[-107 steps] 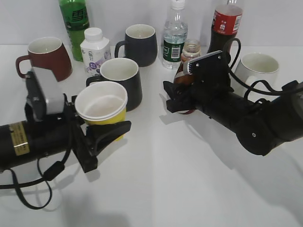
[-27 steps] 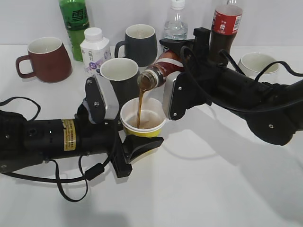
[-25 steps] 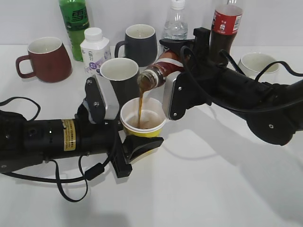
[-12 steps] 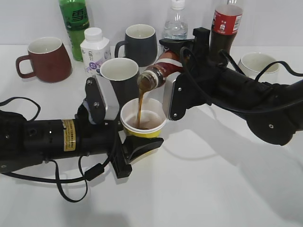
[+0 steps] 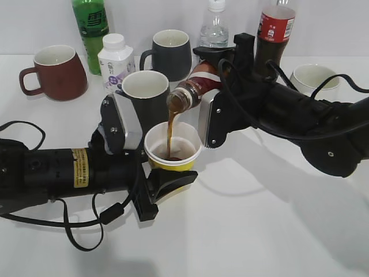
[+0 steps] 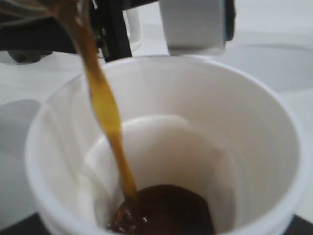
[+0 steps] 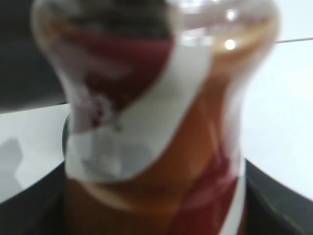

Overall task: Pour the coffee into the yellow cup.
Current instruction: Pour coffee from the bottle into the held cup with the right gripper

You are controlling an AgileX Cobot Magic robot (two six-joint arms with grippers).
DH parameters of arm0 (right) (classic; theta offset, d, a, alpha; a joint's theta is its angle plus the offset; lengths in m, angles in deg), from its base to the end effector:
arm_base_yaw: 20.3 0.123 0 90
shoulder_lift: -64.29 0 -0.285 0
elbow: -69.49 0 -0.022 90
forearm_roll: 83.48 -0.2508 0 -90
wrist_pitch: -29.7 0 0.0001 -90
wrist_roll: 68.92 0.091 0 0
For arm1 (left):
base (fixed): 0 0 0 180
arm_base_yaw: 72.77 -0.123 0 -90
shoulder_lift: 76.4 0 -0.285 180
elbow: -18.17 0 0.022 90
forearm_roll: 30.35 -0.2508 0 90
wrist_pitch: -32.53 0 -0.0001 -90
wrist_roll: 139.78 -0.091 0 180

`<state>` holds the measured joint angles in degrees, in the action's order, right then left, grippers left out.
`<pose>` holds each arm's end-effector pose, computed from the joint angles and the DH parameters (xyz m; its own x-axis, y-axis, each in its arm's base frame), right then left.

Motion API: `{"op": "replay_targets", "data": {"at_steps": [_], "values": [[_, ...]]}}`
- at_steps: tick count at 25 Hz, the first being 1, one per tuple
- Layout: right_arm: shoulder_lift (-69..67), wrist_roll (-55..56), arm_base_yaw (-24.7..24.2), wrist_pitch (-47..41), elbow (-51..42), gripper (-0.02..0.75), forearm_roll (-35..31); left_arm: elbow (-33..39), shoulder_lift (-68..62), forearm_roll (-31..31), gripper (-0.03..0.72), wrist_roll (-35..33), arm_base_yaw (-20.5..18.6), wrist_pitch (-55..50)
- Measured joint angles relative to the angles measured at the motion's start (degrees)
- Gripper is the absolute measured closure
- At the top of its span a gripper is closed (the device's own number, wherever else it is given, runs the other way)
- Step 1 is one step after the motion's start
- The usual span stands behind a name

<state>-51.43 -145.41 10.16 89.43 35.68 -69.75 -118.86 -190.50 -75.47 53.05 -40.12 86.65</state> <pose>0.2999 0.1980 0.1738 0.6677 -0.7356 -0.1149 -0.0839 0.0790 -0.9933 0.2270 -0.2074 0.1318 -0.0416 0.3215 -0.9460 0.9445 0.3215 0.0677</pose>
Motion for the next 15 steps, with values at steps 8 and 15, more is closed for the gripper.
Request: {"op": "replay_targets", "data": {"at_steps": [8, 15], "values": [[0.0, -0.82, 0.0, 0.12, 0.0, 0.235, 0.55, 0.01, 0.0, -0.05, 0.256, 0.0, 0.0, -0.21], [0.0, -1.46, 0.0, 0.12, 0.0, 0.235, 0.68, 0.18, 0.0, -0.05, 0.256, 0.0, 0.0, -0.21]]}}
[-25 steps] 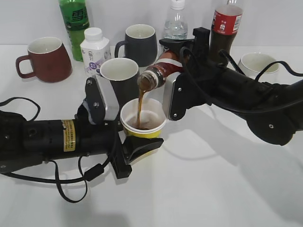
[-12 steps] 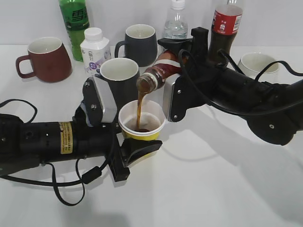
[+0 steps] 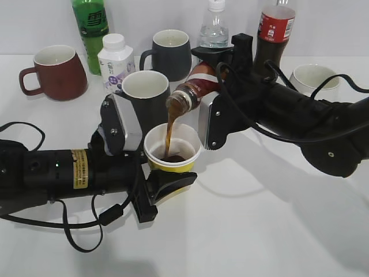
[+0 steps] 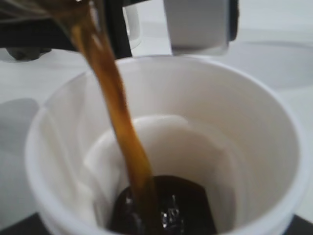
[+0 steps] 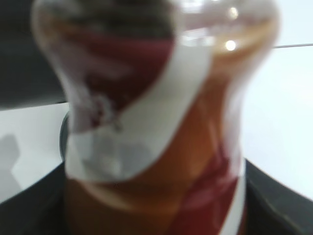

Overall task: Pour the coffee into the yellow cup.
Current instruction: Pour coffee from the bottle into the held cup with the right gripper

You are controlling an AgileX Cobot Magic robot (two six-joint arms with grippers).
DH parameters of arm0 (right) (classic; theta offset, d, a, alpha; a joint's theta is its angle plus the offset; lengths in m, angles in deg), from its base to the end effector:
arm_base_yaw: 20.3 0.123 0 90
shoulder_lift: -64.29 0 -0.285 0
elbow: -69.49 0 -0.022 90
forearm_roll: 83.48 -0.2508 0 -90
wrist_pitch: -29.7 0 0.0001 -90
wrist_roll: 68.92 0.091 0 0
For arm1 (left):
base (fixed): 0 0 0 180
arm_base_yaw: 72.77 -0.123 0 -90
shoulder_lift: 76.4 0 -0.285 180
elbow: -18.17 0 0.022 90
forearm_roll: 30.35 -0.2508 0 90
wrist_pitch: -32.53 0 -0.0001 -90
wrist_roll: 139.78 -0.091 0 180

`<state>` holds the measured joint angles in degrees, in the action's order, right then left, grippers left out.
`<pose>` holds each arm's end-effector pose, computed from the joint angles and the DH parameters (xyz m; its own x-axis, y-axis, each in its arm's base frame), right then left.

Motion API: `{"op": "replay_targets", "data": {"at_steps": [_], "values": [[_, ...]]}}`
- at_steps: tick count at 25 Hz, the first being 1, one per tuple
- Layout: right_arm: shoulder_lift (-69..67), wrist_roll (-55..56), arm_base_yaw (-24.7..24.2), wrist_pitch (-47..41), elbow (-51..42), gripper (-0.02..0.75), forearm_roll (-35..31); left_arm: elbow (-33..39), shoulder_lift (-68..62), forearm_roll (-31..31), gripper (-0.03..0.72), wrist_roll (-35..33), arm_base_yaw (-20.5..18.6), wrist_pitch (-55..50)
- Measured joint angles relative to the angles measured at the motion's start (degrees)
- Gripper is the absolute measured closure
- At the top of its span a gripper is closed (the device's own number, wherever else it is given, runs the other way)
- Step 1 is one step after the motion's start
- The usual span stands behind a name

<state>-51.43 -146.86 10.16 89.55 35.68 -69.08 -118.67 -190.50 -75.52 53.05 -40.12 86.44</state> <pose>0.2993 0.1987 0.1739 0.6775 -0.7307 -0.0839 -0.0631 0.0560 -0.9964 0.2263 -0.2069 0.1309 -0.0450 0.3267 -0.9441 0.9447 0.3213 0.0662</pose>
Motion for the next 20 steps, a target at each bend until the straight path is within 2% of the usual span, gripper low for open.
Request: {"op": "replay_targets", "data": {"at_steps": [20], "values": [[0.0, -1.43, 0.0, 0.07, 0.0, 0.235, 0.1, 0.04, 0.0, -0.13, 0.256, 0.0, 0.0, -0.15]]}}
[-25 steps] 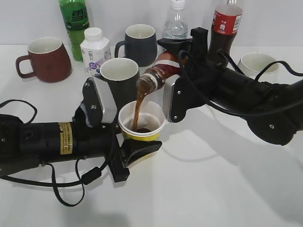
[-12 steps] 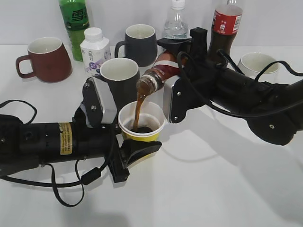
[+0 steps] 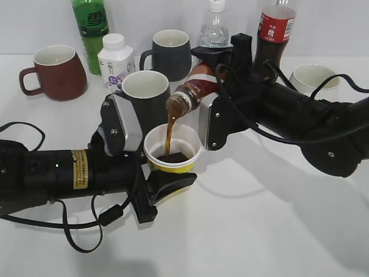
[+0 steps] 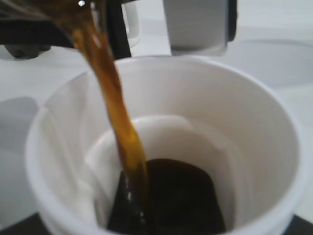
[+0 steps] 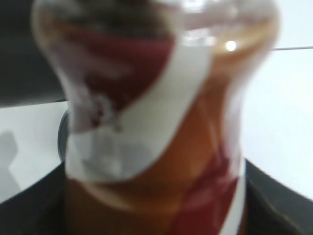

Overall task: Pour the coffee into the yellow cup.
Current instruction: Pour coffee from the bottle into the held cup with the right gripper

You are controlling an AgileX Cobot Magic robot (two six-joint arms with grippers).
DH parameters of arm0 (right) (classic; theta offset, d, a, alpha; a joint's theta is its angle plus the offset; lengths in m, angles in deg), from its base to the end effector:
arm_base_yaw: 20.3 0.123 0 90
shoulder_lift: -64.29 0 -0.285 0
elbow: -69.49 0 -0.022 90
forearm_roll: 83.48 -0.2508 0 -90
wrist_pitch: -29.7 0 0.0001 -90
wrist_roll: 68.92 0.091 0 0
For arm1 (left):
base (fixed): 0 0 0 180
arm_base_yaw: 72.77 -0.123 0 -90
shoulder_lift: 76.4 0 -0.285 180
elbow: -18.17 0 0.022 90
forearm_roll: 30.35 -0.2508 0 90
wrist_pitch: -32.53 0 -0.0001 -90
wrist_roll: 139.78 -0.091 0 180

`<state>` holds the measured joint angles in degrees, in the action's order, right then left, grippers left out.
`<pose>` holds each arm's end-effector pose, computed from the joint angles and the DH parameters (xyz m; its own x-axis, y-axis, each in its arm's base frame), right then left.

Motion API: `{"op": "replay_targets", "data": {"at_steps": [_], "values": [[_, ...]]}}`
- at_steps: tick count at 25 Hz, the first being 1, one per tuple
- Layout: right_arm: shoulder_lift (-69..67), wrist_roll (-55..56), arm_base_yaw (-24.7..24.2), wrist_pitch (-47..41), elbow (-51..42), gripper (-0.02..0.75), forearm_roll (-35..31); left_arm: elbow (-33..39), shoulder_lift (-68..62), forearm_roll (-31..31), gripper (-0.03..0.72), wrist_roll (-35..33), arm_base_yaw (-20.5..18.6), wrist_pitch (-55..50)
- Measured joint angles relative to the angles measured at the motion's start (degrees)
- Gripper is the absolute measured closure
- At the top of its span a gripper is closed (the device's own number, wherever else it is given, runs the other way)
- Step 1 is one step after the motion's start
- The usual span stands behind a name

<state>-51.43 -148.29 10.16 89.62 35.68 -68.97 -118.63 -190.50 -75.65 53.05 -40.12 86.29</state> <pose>0.2992 0.1988 0.1740 0.6803 -0.7306 -0.0581 -0.0449 0.0376 -0.9983 0.2260 -0.2067 0.1305 -0.0452 0.3301 -0.9429 0.9452 0.3198 0.0666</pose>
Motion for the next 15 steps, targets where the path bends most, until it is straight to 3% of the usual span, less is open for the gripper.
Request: {"op": "replay_targets", "data": {"at_steps": [15], "values": [[0.0, -0.58, 0.0, 0.05, 0.0, 0.235, 0.0, 0.14, 0.0, -0.06, 0.256, 0.0, 0.0, 0.05]]}}
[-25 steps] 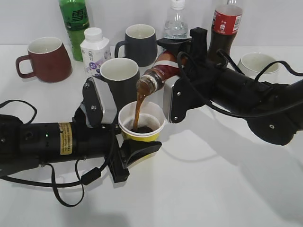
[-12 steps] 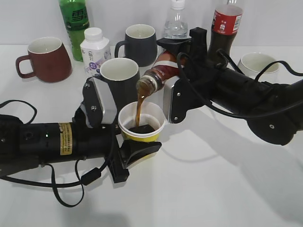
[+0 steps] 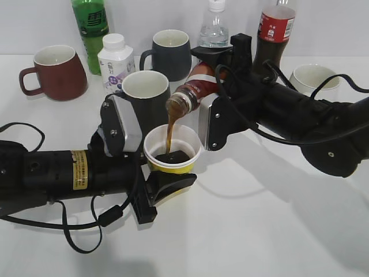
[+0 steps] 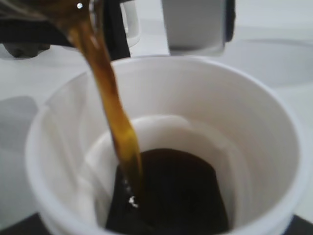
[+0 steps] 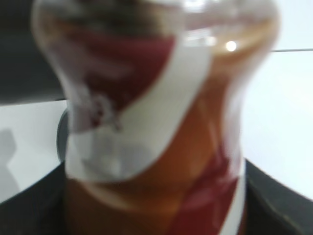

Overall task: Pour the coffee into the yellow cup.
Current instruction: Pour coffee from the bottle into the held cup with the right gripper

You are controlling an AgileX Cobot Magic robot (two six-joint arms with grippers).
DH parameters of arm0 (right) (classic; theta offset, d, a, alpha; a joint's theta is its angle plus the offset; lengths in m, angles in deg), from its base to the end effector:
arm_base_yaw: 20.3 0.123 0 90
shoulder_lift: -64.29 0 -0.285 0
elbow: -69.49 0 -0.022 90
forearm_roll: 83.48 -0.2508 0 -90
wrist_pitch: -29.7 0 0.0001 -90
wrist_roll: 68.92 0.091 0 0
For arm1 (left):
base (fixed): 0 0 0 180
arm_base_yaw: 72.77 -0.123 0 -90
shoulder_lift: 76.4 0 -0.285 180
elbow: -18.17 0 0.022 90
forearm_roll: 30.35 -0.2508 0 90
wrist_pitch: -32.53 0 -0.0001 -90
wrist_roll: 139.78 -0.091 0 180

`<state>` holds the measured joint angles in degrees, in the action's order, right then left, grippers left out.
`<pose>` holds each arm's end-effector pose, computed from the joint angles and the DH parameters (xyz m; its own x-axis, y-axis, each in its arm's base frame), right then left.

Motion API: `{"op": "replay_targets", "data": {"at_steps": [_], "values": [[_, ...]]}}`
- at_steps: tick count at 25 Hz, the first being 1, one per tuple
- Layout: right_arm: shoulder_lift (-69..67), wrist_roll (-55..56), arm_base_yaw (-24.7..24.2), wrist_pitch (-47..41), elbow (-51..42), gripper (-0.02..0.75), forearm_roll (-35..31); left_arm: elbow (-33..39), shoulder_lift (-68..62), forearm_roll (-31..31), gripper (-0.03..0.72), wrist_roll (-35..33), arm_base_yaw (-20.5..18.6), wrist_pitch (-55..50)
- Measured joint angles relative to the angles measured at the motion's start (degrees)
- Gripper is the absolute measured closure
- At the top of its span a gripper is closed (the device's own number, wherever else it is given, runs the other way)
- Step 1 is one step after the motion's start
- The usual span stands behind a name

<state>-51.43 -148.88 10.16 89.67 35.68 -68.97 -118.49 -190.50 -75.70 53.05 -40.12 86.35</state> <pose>0.2992 0.1988 0.1741 0.6808 -0.7309 -0.0478 -0.0372 0.0307 -0.9988 0.2254 -0.2065 0.1301 -0.0464 0.3307 -0.9426 0.9456 0.3187 0.0653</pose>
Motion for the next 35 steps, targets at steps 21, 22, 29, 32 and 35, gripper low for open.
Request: {"op": "replay_targets", "data": {"at_steps": [21, 22, 29, 32, 35], "values": [[0.0, -2.38, 0.0, -0.12, 0.0, 0.235, 0.0, 0.1, 0.0, 0.04, 0.257, 0.0, 0.0, 0.13], [0.0, -2.44, 0.0, -0.12, 0.0, 0.235, -0.05, 0.1, 0.0, 0.04, 0.257, 0.0, 0.0, 0.18], [0.0, -2.82, 0.0, -0.17, 0.0, 0.235, -0.16, 0.14, 0.0, 0.04, 0.257, 0.0, 0.0, 0.31], [0.0, -2.92, 0.0, -0.18, 0.0, 0.235, -0.18, 0.14, 0.0, 0.04, 0.257, 0.0, 0.0, 0.48], [0.01, -3.02, 0.0, -0.23, 0.0, 0.235, -0.18, 0.14, 0.0, 0.06, 0.257, 0.0, 0.0, 0.74]]}}
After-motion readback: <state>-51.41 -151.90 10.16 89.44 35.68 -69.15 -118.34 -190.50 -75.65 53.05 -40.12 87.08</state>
